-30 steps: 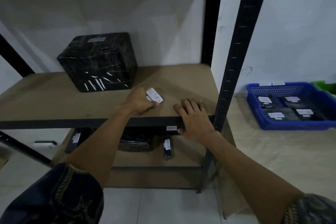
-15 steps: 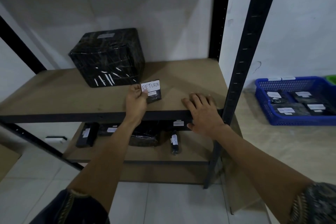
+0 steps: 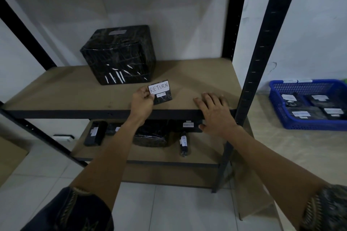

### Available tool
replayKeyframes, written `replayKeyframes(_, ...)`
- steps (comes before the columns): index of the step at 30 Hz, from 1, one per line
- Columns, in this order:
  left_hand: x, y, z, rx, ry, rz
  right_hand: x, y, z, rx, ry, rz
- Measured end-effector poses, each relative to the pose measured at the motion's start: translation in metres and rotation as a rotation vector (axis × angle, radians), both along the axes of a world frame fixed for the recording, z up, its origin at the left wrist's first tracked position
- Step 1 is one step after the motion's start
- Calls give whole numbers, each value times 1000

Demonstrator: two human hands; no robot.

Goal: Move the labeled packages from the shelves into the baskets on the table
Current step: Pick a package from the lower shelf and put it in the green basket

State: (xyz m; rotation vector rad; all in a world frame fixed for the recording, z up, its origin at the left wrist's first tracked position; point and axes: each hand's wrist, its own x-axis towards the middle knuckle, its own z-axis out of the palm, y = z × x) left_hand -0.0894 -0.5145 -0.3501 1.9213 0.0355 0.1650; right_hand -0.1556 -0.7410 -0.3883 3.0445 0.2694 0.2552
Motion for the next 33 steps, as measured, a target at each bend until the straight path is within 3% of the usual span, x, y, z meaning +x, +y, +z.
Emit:
replayKeyframes(11,-26,-6,2,-47,5,-15,-11,-1,4,91,84,19)
replayKeyframes(14,-51,-15,5,-106,10,-28,-30,-1,13,280,58,76)
replayKeyframes(16,-73,-26,6,-113,26,-35,-47,-4,23,509,17,93)
replayKeyframes(19,-113,-54,7,-98,46,-73,-83,-14,40,818,101,53)
replayKeyframes(28,-246,-186,9,-135,46,-179,-213,-107,38,967,123,-65)
replayKeyframes(33,-305,-268,2,-153,87,-322,-282,-184,22,1101,89,-247)
